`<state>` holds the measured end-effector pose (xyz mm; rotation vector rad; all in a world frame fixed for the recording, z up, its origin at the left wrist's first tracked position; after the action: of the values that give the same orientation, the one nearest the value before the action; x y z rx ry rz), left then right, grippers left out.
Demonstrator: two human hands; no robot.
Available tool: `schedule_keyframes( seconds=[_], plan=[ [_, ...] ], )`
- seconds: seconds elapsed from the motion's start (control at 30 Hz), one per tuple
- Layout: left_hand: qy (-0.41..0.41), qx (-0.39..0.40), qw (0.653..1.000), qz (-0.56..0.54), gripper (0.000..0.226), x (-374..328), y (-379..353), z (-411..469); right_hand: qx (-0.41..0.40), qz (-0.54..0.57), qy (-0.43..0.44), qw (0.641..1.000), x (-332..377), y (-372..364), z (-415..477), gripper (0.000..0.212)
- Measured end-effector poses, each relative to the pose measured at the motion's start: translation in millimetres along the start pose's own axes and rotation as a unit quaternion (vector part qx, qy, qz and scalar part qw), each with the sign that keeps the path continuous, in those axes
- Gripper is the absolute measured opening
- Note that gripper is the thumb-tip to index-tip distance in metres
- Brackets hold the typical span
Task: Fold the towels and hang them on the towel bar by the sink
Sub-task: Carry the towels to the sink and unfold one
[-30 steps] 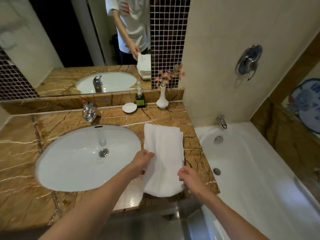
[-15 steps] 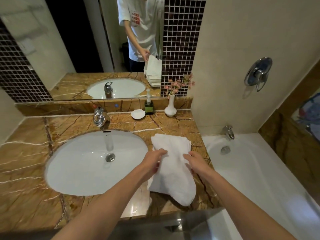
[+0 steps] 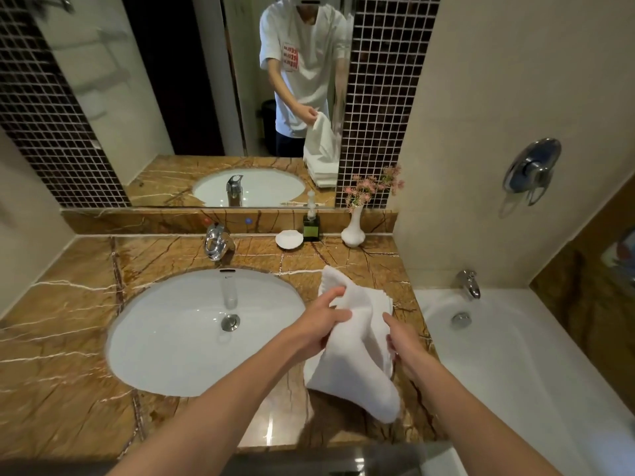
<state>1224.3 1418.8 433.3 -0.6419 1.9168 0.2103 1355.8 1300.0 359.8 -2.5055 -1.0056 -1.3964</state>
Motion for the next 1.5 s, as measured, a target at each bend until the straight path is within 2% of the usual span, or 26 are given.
schedule_keyframes(
  seconds=[0.1,0.17,0.27,0.3,0.37,0.43,0.5,0.6,0.7,0.77,0.83,0.97,1.07,1.23,1.3,1.37,1.4,1.5],
  plan=[
    [-0.015,0.019,1.0,0.008,0.053,-7.6,-4.1,-7.0,0.037,0.035,-0.007,0.999,4.2,-8.7,-10.8,0.039],
    [-0.01,0.035,0.999,-0.01,0.06,-10.3,-7.5,-12.4,0.116,0.078,-0.03,0.99,4.4,-29.3,-23.1,0.05],
    [0.008,0.061,0.996,-0.072,0.074,-12.7,-10.3,-20.3,0.246,0.209,-0.079,0.943,4.2,-63.4,-40.1,0.068],
    [0.002,0.072,0.994,-0.085,0.075,-15.4,-10.6,-23.2,0.27,0.254,-0.084,0.925,8.0,-68.4,-42.6,0.074],
    [-0.007,0.089,0.992,-0.095,0.075,-20.4,-8.2,-30.5,0.288,0.313,-0.075,0.902,22.9,-70.0,-43.9,0.07],
    [-0.011,0.1,0.992,-0.076,0.075,-23.1,-1.1,-37.8,0.266,0.339,-0.059,0.901,41.4,-64.4,-42.6,0.059],
    [-0.021,0.115,0.992,-0.046,0.071,-25.6,6.6,-43.8,0.231,0.323,-0.03,0.917,60.5,-56.8,-38.7,0.05],
    [-0.017,0.108,0.994,-0.019,0.053,-25.7,18.4,-48.2,0.186,0.25,0.05,0.949,92.6,-48.1,-35.1,0.057],
    [-0.015,0.008,0.999,0.045,0.047,-31.3,45.3,-42.8,0.196,0.194,0.112,0.955,122.0,-50.1,-45.9,0.043],
    [-0.038,-0.078,0.995,0.052,0.043,-45.0,67.8,-41.5,0.218,0.167,0.145,0.951,139.9,-54.5,-58.3,0.036],
    [-0.076,-0.131,0.988,0.042,0.036,-63.3,83.4,-42.8,0.25,0.161,0.17,0.939,155.5,-60.5,-70.6,0.034],
    [-0.191,-0.213,0.957,0.05,0.012,-112.6,106.2,-53.4,0.265,0.134,0.21,0.931,177.3,-64.1,-88.6,0.041],
    [-0.237,-0.232,0.942,0.059,0.013,-137.4,110.2,-59.7,0.221,0.146,0.233,0.936,189.2,-55.3,-90.3,0.04],
    [-0.268,-0.247,0.926,0.098,0.014,-155.8,103.4,-66.9,0.151,0.146,0.265,0.941,200.9,-39.7,-85.5,0.021],
    [-0.287,-0.288,0.902,0.144,0.012,-162.3,102.5,-72.5,0.121,0.14,0.283,0.941,203.7,-33.7,-85.9,0.017],
    [-0.322,-0.316,0.871,0.195,0.022,-170.7,98.6,-81.9,0.105,0.139,0.296,0.939,204.3,-30.1,-87.0,0.016],
    [-0.34,-0.311,0.858,0.226,0.028,-174.6,94.2,-84.1,0.099,0.139,0.301,0.938,204.7,-28.2,-87.5,0.016],
    [-0.339,-0.279,0.831,0.343,0.022,-178.0,81.7,-80.8,0.077,0.13,0.316,0.937,206.5,-21.5,-89.9,0.016]
  ],
)
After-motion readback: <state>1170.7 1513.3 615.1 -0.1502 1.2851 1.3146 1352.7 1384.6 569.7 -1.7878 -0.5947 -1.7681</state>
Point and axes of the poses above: each hand's wrist, its own z-axis towards the middle knuckle, its own y-axis out of the back of the hand, x = y × z, the point moved 10 cm from there along z, towards the middle knuckle, and after that the axes turned 4 degrees about z, right-handed, at the moved point
